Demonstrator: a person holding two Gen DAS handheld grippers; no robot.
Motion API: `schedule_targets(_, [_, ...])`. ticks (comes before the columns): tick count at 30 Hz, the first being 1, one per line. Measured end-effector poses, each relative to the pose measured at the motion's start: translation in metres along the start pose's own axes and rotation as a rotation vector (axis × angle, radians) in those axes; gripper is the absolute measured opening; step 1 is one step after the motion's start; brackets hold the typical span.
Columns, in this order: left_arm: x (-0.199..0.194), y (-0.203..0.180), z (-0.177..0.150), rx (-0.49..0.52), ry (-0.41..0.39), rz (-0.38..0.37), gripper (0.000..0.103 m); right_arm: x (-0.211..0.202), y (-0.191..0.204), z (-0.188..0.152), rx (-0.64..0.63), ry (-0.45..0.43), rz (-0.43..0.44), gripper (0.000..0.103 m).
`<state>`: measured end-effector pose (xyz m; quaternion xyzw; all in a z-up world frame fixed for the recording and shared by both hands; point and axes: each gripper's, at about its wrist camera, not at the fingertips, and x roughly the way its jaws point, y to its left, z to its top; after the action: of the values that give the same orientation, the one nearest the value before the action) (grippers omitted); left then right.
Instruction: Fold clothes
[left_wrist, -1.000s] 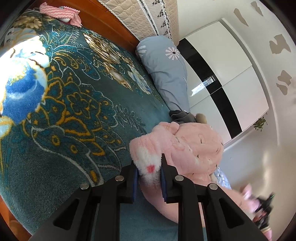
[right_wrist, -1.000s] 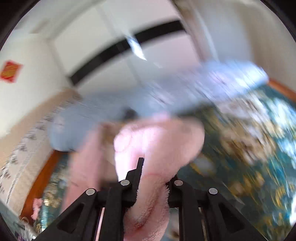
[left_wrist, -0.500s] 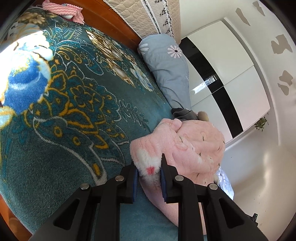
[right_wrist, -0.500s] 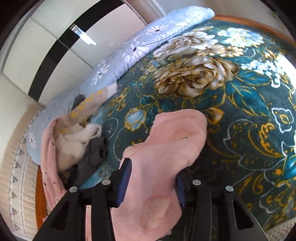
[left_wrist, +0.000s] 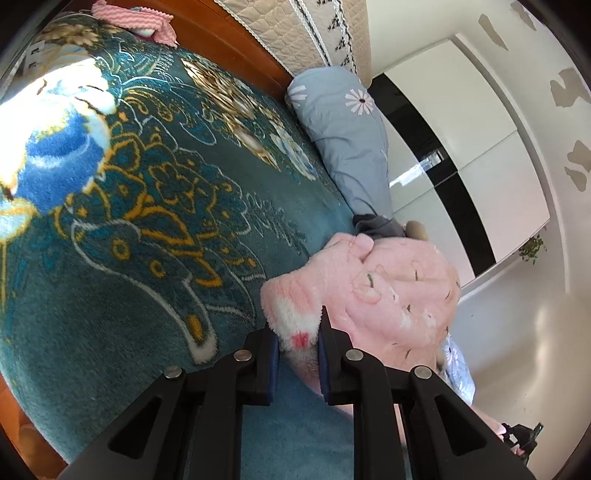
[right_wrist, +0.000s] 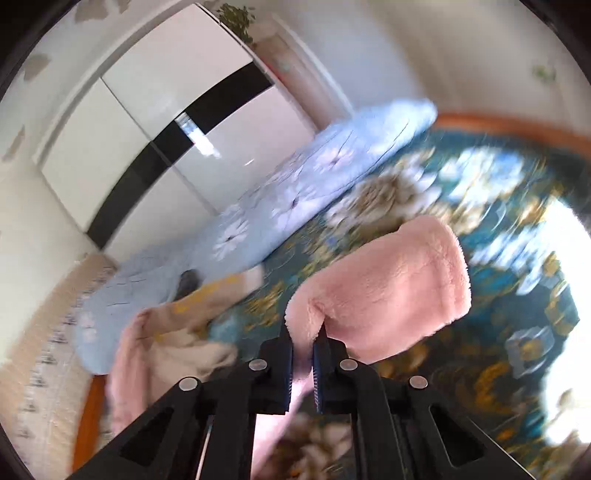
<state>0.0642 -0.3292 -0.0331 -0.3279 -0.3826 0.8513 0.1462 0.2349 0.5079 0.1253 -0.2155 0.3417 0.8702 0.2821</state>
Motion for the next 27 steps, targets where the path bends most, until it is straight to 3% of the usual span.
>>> schedule_targets(3, [-0.004,0.001,0.001,-0.018,-0.009,0.012,0.018,0.044,-0.009,-0.015,-0.002,0.163,-0.143,0.009])
schedule_targets(5, [-0.005,0.004,0.0,-0.044,-0.007,0.011,0.018,0.069,-0.021,-0.03,0.067,0.254,-0.167,0.009])
schedule_targets(7, [-0.005,0.001,0.0,-0.044,-0.002,0.024,0.018,0.085,-0.022,-0.036,0.1,0.294,-0.199,0.009])
schedule_targets(10, [-0.003,-0.009,0.006,-0.03,-0.007,0.033,0.017,0.1,0.008,-0.025,-0.001,0.304,-0.252,0.009])
schedule_targets(14, [0.0,-0.021,0.011,-0.027,-0.021,0.033,0.017,0.122,0.058,-0.006,-0.093,0.3,-0.198,0.013])
schedule_targets(19, [0.007,-0.023,0.008,-0.039,-0.001,0.07,0.018,0.187,0.091,-0.034,-0.127,0.495,-0.088,0.019])
schedule_targets(21, [0.006,-0.021,0.008,-0.046,0.004,0.079,0.018,0.196,0.1,-0.042,-0.121,0.544,0.026,0.046])
schedule_targets(23, [0.005,-0.02,0.008,-0.047,0.006,0.08,0.018,0.187,0.107,-0.04,-0.118,0.538,0.149,0.059])
schedule_targets(24, [0.005,-0.02,0.008,-0.046,0.008,0.081,0.018,0.177,0.109,-0.034,-0.126,0.512,0.199,0.059])
schedule_targets(27, [0.007,-0.018,0.007,-0.053,0.012,0.084,0.018,0.149,0.099,-0.014,-0.132,0.413,0.234,0.061])
